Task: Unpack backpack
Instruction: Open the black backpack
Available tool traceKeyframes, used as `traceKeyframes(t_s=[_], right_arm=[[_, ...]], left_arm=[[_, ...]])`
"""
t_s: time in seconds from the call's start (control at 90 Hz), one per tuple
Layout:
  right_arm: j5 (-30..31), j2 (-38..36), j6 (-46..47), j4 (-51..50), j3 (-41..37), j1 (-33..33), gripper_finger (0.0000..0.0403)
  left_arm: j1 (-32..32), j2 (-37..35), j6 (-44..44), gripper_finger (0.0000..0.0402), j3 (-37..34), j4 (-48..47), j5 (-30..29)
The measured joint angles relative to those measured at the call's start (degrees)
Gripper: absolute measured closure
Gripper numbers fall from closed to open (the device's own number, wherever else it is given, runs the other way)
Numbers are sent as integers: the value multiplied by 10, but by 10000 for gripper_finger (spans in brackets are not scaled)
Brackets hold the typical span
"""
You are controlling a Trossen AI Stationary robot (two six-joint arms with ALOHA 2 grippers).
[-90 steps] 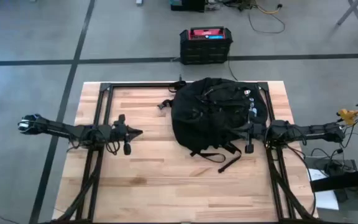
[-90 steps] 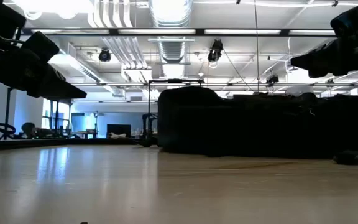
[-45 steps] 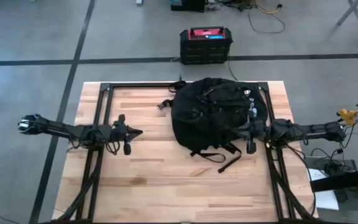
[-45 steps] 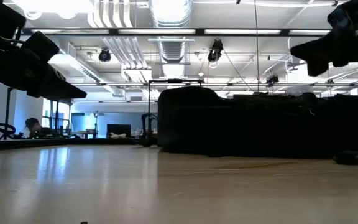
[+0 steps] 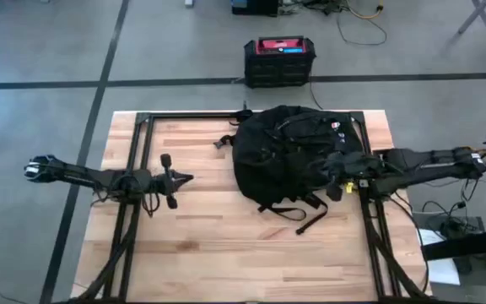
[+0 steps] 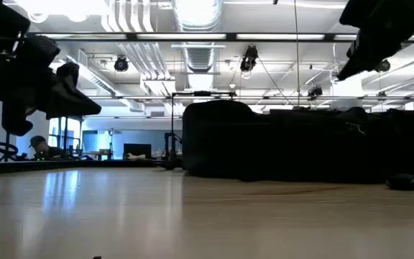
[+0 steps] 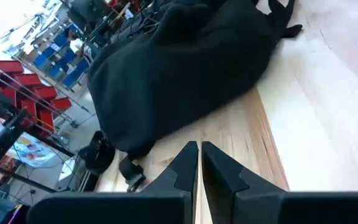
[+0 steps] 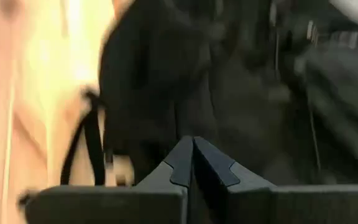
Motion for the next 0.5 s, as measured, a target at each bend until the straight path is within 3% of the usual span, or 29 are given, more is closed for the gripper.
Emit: traceKeyframes(t_s=[0.167, 0.222, 0.4, 0.5], right_arm=[[-7, 57, 5, -91, 33, 0, 403], [-11, 75, 2, -90, 29, 0, 403], [-48, 142, -16, -83, 23, 1, 398], [-51, 176, -34, -83, 23, 7, 370]], left_arm=[[0, 0, -39, 396, 0, 20, 15], [0, 0, -100, 396, 0, 43, 41], [0, 0, -407, 396, 0, 124, 137], [0, 1, -421, 396, 0, 152, 151]])
